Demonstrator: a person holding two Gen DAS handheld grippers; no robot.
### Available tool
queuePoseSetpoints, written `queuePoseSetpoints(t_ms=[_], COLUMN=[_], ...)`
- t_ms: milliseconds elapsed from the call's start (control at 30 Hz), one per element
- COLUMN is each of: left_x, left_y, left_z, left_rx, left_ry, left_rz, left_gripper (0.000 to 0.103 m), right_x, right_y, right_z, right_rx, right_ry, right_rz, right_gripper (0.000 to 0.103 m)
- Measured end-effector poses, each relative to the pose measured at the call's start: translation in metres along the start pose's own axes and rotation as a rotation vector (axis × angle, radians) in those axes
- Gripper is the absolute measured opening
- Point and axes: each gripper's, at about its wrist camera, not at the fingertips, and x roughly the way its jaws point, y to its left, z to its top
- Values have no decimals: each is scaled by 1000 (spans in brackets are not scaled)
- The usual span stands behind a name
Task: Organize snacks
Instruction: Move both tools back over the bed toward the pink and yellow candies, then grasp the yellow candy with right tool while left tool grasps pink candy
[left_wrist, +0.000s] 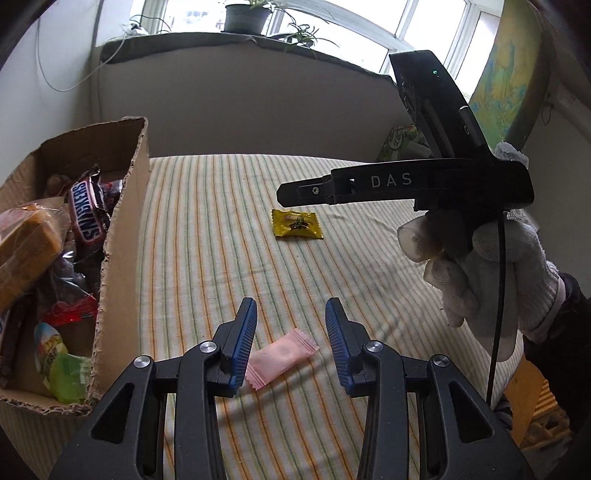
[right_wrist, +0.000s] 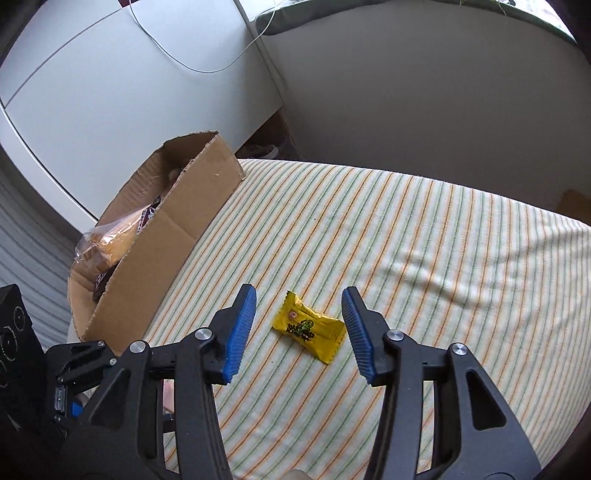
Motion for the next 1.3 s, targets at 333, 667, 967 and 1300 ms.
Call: queuePoseSetpoints(t_ms=[333,667,967,1300], left_x=[8,1,-6,-5], left_y=[-5,-17,-10,-9], left_z=[-12,-23,-30,-29], left_rx=[43,110,126,109], left_ry=[62,77,69,53], left_rz=[-31,-15,20,24], left_gripper=[37,37,37,14], right_x=[16,10,21,21], right_y=[-9,3,26,31], right_z=[-2,-11,-12,-15], right_rx=[50,-2,-124,-165], right_ry=[36,60,78,85], right_rz=[59,11,-99,-192], right_gripper=[50,50,50,25])
